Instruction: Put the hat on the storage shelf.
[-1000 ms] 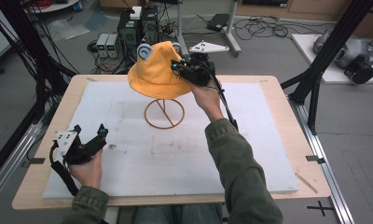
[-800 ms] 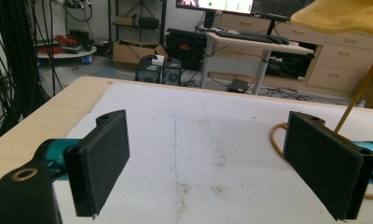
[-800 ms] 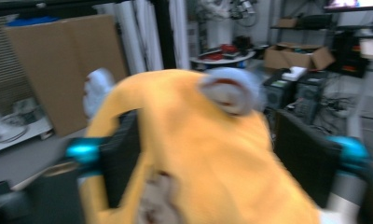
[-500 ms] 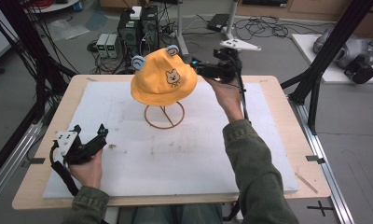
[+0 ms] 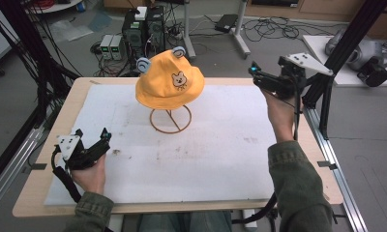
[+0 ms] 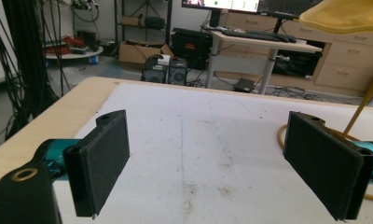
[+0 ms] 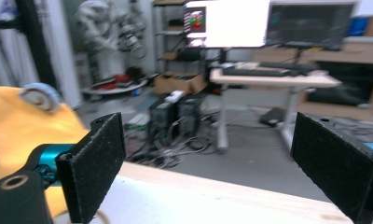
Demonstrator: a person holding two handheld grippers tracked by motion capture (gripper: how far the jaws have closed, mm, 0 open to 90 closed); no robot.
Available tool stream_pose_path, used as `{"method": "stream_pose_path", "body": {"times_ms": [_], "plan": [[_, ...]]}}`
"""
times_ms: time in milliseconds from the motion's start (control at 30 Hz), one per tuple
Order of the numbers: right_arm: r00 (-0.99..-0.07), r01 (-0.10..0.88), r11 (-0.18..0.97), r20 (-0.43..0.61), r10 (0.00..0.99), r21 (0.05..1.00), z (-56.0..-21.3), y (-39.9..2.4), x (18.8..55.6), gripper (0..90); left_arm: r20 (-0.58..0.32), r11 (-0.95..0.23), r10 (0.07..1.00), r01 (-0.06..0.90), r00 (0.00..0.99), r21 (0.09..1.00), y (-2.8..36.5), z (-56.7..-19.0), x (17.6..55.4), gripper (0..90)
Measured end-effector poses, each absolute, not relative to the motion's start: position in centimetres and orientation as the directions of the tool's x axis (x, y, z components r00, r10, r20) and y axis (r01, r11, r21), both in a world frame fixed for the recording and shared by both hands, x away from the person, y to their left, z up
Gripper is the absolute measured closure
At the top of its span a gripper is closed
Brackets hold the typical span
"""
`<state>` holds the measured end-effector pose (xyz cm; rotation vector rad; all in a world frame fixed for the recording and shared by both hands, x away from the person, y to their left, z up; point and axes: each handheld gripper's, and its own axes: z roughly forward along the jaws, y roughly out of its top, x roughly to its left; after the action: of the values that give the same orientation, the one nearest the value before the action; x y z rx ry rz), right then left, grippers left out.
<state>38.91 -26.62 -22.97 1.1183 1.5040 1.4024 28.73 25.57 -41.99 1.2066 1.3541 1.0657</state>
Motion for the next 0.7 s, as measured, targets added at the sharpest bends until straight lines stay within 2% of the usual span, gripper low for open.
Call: {"method": "stream_pose_path", "body": {"times_ms": [100,300,700], "plan": [[-0.254,0.068,0.016,0.002,0.967,0.998,-23.8,-27.8,37.5,9.8,-0.114,0.115,0.993,0.124,-0.015,0.986,25.6,-41.9,28.7,14.8],[-0.202,0.042,0.027,-0.018,0.979,0.999,-26.5,-28.9,35.1,9.8,-0.116,0.119,0.993,0.126,-0.029,0.985,25.7,-41.9,28.8,14.8],[-0.155,0.033,0.059,-0.053,0.986,0.998,-32.8,-27.8,31.5,9.8,-0.097,0.108,0.992,0.149,-0.077,0.983,26.2,-42.5,28.7,14.7]]}}
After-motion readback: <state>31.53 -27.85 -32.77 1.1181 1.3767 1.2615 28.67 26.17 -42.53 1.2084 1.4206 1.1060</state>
